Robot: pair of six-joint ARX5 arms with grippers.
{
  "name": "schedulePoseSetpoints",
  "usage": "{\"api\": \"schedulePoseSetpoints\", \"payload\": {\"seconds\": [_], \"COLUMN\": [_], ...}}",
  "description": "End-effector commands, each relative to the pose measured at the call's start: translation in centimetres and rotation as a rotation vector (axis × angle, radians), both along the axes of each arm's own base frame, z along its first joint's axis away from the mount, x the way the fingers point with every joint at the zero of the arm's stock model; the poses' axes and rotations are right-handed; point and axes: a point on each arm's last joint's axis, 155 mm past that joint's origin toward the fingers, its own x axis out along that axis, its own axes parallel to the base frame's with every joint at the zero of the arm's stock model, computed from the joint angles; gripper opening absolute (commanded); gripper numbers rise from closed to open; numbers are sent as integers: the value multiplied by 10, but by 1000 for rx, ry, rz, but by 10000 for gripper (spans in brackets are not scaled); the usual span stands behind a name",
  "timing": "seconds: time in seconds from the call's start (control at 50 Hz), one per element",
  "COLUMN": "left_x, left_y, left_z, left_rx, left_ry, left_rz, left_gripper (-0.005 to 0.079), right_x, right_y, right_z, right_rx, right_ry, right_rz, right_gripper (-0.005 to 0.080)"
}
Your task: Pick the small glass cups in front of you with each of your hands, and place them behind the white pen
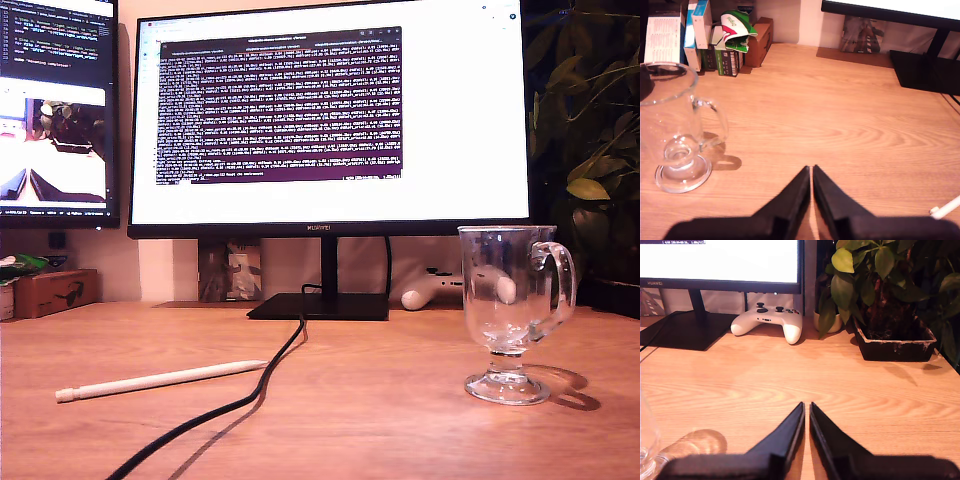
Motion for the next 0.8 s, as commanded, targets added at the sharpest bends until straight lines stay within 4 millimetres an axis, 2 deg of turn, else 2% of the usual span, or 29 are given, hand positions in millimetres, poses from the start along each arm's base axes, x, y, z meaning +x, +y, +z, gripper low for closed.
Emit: {"api": "schedulePoseSetpoints", "payload": {"seconds": [0.0, 0.46, 0.58, 0.7, 0.78], "left_x": [-2, -2, -1, -2, -2], "left_y": [-1, -1, -2, -12, -18], "left_z": [-14, -14, -12, -11, -8], "left_rx": [-3, -3, -23, -192, -270], "left_ry": [37, 35, 29, 44, 40], "left_rz": [-4, -4, -2, -7, -16], "left_gripper": [-11, -11, -11, -11, -11], "right_x": [0, 0, 0, -1, -4], "right_y": [1, 2, 10, 21, 38], "right_z": [0, 0, 1, 3, 4], "right_rx": [3, 24, 185, 410, 557], "right_ry": [-7, -7, 1, 21, 56], "right_rz": [1, 3, 21, 48, 113], "right_gripper": [-10, -10, -10, -11, -10]}}
